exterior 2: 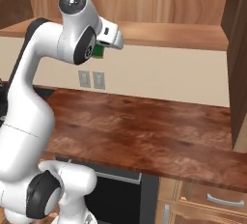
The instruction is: Pick up the sponge and sponge from the sink, and place them back in the cabinet, and close the cabinet doors.
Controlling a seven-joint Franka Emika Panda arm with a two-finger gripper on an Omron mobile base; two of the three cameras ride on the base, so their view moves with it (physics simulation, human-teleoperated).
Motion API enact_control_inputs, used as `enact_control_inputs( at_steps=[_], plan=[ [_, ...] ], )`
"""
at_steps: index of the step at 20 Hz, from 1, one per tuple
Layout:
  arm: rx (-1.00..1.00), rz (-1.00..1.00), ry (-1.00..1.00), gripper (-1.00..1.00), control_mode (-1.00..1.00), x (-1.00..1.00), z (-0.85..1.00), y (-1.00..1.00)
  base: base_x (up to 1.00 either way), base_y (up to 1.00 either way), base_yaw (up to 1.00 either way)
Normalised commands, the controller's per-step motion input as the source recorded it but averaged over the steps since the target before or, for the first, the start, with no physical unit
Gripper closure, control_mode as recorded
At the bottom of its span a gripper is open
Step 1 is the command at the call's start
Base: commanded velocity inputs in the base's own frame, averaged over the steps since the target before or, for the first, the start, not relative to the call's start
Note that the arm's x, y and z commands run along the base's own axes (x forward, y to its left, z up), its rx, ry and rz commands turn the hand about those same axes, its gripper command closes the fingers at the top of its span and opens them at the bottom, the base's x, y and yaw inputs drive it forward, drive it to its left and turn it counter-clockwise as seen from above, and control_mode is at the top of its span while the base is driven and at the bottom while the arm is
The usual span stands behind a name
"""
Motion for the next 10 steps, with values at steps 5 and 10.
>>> enact_control_inputs(
  at_steps=[5, 10],
  plan=[
    [0.00, 0.01, 0.00, 1.00, -1.00, 0.32, 0.28, 0.03, 0.00, 0.00, 0.00],
    [0.00, 0.00, 0.00, 1.00, -1.00, 0.43, 0.06, 0.03, 0.00, 0.00, 0.00]
  ],
)
